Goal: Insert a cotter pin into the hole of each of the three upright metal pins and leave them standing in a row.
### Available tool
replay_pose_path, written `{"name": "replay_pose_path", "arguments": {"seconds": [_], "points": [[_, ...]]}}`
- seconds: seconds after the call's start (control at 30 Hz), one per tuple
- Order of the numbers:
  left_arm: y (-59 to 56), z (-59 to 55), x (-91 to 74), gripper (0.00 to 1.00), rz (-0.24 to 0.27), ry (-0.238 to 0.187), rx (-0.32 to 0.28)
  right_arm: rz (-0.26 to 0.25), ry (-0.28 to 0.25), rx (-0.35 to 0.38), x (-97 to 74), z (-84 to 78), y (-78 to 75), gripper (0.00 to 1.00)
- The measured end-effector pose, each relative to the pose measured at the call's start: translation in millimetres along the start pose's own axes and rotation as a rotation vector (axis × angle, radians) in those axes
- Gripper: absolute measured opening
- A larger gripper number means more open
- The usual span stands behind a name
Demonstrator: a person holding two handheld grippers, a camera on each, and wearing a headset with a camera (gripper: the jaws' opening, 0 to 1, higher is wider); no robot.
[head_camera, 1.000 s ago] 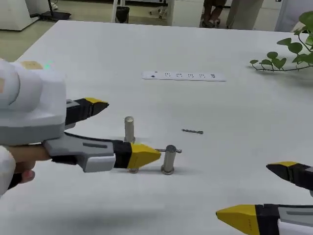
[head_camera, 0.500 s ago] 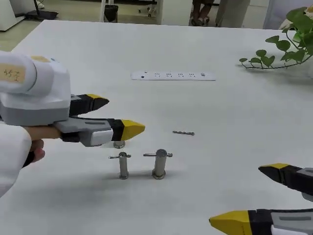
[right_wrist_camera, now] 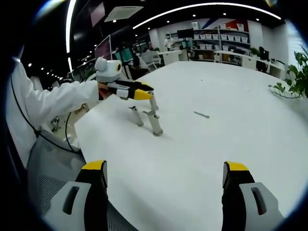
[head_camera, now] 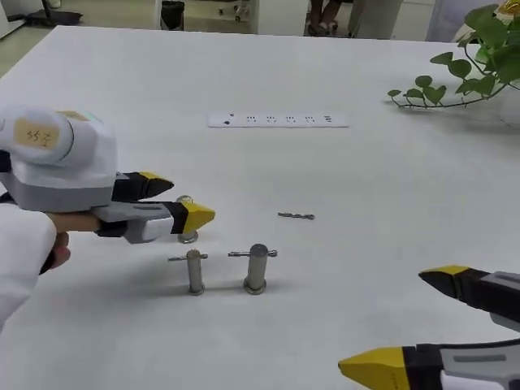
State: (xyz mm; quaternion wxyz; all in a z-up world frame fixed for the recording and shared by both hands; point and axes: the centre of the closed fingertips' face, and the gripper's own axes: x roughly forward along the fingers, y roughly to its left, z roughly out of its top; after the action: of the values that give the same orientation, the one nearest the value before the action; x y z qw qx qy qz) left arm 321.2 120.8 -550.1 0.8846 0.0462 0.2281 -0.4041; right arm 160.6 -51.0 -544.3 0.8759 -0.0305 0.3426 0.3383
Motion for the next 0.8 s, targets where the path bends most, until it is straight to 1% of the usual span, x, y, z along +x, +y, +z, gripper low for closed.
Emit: {"name": "replay_pose_path", "arguments": {"seconds": [0.07,0.1,0.13,0.17,0.23,0.27,0.33,0.4,0.5,0.57,0.63,0.7,0.73,0.8], "points": [[2.5,-3.0,1.5,0.37,0.008,-0.007,-0.030,0.000,0.002,0.002,0.0,-0.9,0.1,0.98],[2.9,-4.2,2.1,0.36,0.008,-0.008,-0.034,0.000,0.003,0.001,0.0,-1.4,0.0,0.98],[2.5,-4.6,2.9,0.33,0.005,-0.020,-0.060,-0.001,0.006,0.001,0.2,-2.2,-0.7,0.97],[2.3,-6.2,3.8,0.30,0.000,-0.021,-0.068,-0.002,0.007,0.001,0.4,-2.6,-0.9,0.97],[3.3,-9.6,5.3,0.25,0.006,-0.012,-0.062,0.002,0.009,0.003,0.7,-3.3,-0.5,0.97],[4.4,-12.5,6.3,0.24,0.009,-0.002,-0.053,0.006,0.009,0.000,0.9,-3.3,0.1,0.96],[4.4,-15.0,7.7,0.24,0.002,0.001,-0.072,0.010,0.014,-0.003,1.7,-4.0,1.1,0.96],[4.1,-15.4,8.2,0.21,-0.001,-0.002,-0.082,0.009,0.018,-0.004,2.8,-4.9,0.8,0.96],[5.1,-17.7,10.4,0.17,0.005,0.004,-0.065,0.008,0.026,-0.001,4.3,-7.3,0.3,0.96],[5.7,-18.1,11.3,0.14,0.005,0.002,-0.074,0.010,0.027,0.005,4.7,-8.4,0.4,0.96],[5.7,-18.0,12.5,0.13,0.004,-0.003,-0.078,0.010,0.027,0.007,4.5,-9.0,1.0,0.95],[5.4,-19.5,14.1,0.13,0.007,0.000,-0.059,0.013,0.026,0.004,4.4,-8.9,2.1,0.95],[4.9,-20.7,14.9,0.12,0.005,0.004,-0.070,0.015,0.028,0.004,4.8,-8.8,2.6,0.95],[5.5,-22.5,15.5,0.12,0.006,0.005,-0.070,0.021,0.030,0.000,5.1,-9.2,4.1,0.95]]}}
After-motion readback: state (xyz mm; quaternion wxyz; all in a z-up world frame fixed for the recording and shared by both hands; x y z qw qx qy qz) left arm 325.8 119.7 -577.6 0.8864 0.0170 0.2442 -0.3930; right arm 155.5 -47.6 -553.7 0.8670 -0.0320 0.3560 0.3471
